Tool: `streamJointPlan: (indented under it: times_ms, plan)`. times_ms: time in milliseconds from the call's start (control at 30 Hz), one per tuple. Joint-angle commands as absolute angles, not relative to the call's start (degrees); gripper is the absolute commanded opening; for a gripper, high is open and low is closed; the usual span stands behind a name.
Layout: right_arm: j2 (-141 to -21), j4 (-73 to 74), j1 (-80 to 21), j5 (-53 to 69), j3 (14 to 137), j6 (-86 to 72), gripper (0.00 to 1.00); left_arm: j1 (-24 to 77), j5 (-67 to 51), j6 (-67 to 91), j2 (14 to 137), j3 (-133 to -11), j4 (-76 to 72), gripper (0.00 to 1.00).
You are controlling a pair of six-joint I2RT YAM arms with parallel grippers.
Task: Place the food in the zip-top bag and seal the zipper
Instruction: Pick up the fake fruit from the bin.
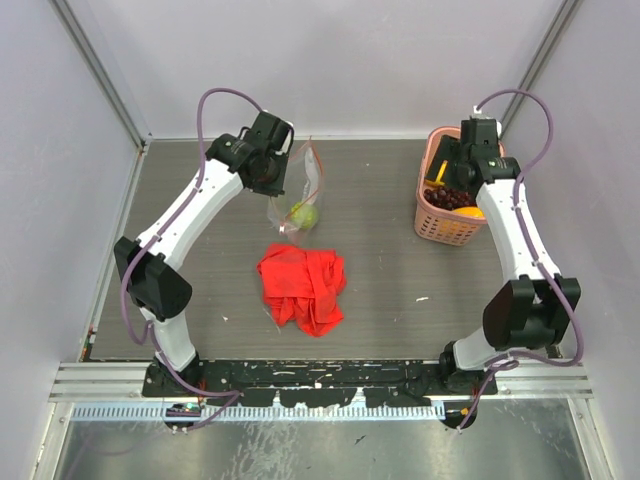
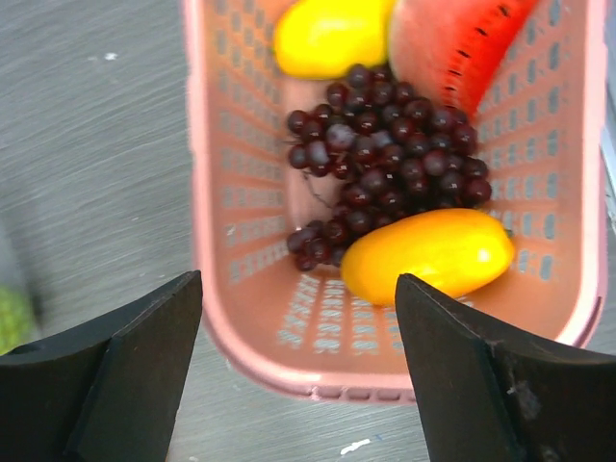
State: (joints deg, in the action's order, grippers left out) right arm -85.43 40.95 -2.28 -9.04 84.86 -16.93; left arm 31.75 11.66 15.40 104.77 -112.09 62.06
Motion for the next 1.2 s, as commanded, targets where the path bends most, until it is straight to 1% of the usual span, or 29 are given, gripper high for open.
streamJointPlan:
  times_ms: [0, 200, 400, 567, 700, 833, 1000, 1167]
  plan:
    - [-89.0, 43.0, -0.9, -14.6, 87.8, -19.8, 0.87, 31.5, 12.7, 14.2, 101.6, -112.5, 62.2, 0.0]
    - [-93.5, 45.1, 0.4, -19.7, 88.2, -27.2, 0.95, 31.5, 12.2, 14.2, 101.5, -112.2, 61.6, 0.0]
    - [-97.0, 46.8, 0.9, -23.4, 88.9, -36.9, 0.99, 31.5, 11.7, 14.3, 102.0, -112.5, 61.7, 0.0]
    - [-96.7, 47.4, 1.1, -28.4, 88.1, -45.5, 1.0, 31.5, 11.9, 14.2, 102.0, -112.4, 61.7, 0.0]
    - [-98.3, 47.7, 2.4, -28.1, 88.4, -50.5, 1.0, 31.5, 11.8, 14.2, 102.0, -112.3, 61.8, 0.0]
    - [-101.8, 52.1, 3.8, -27.4, 90.3, -55.7, 1.0, 31.5, 11.9, 14.3, 102.0, -112.2, 61.7, 0.0]
    - [-104.5, 53.2, 5.0, -25.5, 90.2, -58.2, 1.0, 31.5, 11.8, 14.5, 102.0, -112.2, 61.4, 0.0]
    - [-106.5, 51.6, 5.4, -23.7, 90.4, -56.5, 1.0, 31.5, 11.6, 14.4, 102.1, -112.1, 61.4, 0.0]
